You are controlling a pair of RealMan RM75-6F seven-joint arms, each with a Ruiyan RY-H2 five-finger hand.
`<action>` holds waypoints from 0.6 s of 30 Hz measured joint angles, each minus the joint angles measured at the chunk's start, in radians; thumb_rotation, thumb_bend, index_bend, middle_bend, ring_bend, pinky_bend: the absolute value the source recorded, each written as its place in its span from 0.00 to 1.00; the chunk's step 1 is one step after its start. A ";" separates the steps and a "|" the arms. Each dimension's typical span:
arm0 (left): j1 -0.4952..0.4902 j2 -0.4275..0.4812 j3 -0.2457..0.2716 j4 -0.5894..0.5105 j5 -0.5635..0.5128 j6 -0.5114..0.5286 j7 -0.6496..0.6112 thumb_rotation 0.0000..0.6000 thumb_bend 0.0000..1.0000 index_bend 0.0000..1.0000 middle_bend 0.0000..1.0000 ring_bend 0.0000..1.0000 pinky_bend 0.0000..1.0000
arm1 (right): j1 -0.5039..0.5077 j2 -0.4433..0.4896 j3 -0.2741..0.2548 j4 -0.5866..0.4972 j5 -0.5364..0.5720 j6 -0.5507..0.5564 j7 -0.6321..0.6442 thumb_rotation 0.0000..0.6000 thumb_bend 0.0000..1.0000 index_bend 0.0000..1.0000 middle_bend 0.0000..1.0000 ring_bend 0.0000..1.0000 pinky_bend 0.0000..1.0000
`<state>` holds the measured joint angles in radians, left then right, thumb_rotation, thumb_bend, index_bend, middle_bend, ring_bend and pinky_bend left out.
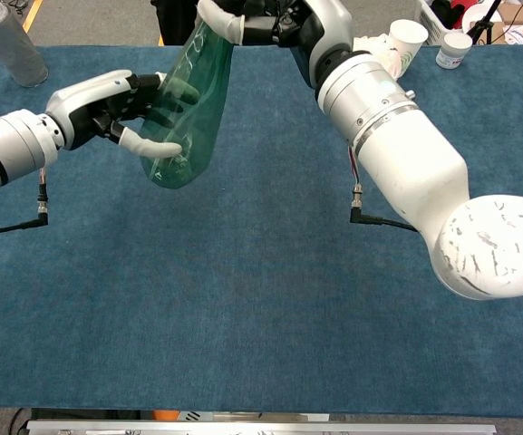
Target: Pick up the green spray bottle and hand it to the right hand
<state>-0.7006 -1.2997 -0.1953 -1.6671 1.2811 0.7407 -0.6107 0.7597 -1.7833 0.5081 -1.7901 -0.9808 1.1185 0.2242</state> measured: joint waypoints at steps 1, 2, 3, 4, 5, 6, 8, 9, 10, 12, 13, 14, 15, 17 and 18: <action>-0.001 0.001 0.001 0.000 0.003 -0.003 -0.003 1.00 0.22 0.14 0.10 0.06 0.37 | 0.000 0.000 0.000 0.001 0.000 0.000 0.000 1.00 0.40 0.30 0.19 0.07 0.05; -0.001 0.002 0.002 0.000 0.007 -0.004 -0.008 1.00 0.22 0.12 0.08 0.04 0.34 | 0.000 0.000 0.000 0.001 0.001 0.000 0.001 1.00 0.41 0.30 0.19 0.07 0.05; -0.001 0.003 0.002 0.001 0.010 -0.004 -0.012 1.00 0.22 0.10 0.07 0.02 0.32 | 0.000 0.000 0.000 0.001 0.001 0.000 0.001 1.00 0.41 0.30 0.19 0.07 0.05; -0.001 0.003 0.002 0.002 0.013 -0.002 -0.016 1.00 0.22 0.09 0.05 0.01 0.30 | 0.000 0.001 0.000 0.002 0.002 -0.002 0.000 1.00 0.41 0.30 0.19 0.07 0.05; 0.000 0.003 0.002 0.003 0.017 0.000 -0.022 1.00 0.22 0.07 0.04 0.00 0.28 | 0.000 0.001 0.000 0.002 0.002 -0.003 0.000 1.00 0.41 0.30 0.19 0.07 0.05; 0.000 0.003 0.002 0.004 0.019 0.001 -0.026 1.00 0.22 0.07 0.03 0.00 0.27 | 0.000 0.002 0.000 0.002 0.002 -0.003 0.000 1.00 0.41 0.30 0.19 0.07 0.05; 0.001 0.003 0.001 0.007 0.024 0.004 -0.036 0.98 0.22 0.06 0.01 0.00 0.22 | 0.000 0.003 0.000 0.003 0.001 -0.003 0.001 1.00 0.41 0.30 0.19 0.07 0.05; 0.001 0.004 0.001 0.009 0.027 0.005 -0.039 0.95 0.22 0.05 0.00 0.00 0.20 | 0.000 0.003 0.000 0.002 0.000 -0.003 0.001 1.00 0.41 0.30 0.19 0.07 0.05; 0.000 0.006 0.002 0.009 0.029 0.003 -0.042 0.91 0.22 0.04 0.00 0.00 0.19 | 0.000 0.004 0.001 0.002 -0.001 -0.003 0.001 1.00 0.41 0.30 0.19 0.07 0.05; -0.001 0.010 0.002 0.010 0.032 0.000 -0.049 0.78 0.22 0.02 0.00 0.00 0.15 | -0.001 0.005 0.002 0.001 -0.001 -0.003 0.001 1.00 0.41 0.30 0.19 0.07 0.05; -0.002 0.011 0.003 0.010 0.034 -0.002 -0.053 0.73 0.22 0.01 0.00 0.00 0.14 | -0.001 0.006 0.002 0.001 -0.001 -0.002 0.001 1.00 0.41 0.30 0.19 0.07 0.05; -0.002 0.014 0.003 0.009 0.037 -0.003 -0.058 0.67 0.22 0.01 0.00 0.00 0.13 | -0.002 0.007 0.002 0.001 0.000 -0.002 0.001 1.00 0.41 0.30 0.19 0.07 0.05; -0.003 0.016 0.004 0.009 0.040 -0.005 -0.061 0.63 0.21 0.00 0.00 0.00 0.13 | -0.002 0.007 0.002 0.001 0.001 -0.002 0.001 1.00 0.41 0.30 0.19 0.08 0.05; -0.004 0.019 0.007 0.010 0.048 -0.006 -0.066 0.59 0.21 0.00 0.00 0.00 0.11 | -0.002 0.009 0.004 0.002 0.004 -0.002 0.001 1.00 0.41 0.30 0.19 0.08 0.05; -0.004 0.019 0.008 0.010 0.051 -0.005 -0.068 0.58 0.20 0.00 0.00 0.00 0.11 | -0.003 0.009 0.005 0.002 0.004 -0.002 0.002 1.00 0.41 0.30 0.19 0.08 0.05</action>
<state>-0.7048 -1.2804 -0.1877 -1.6571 1.3319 0.7359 -0.6784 0.7572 -1.7740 0.5134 -1.7877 -0.9765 1.1166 0.2258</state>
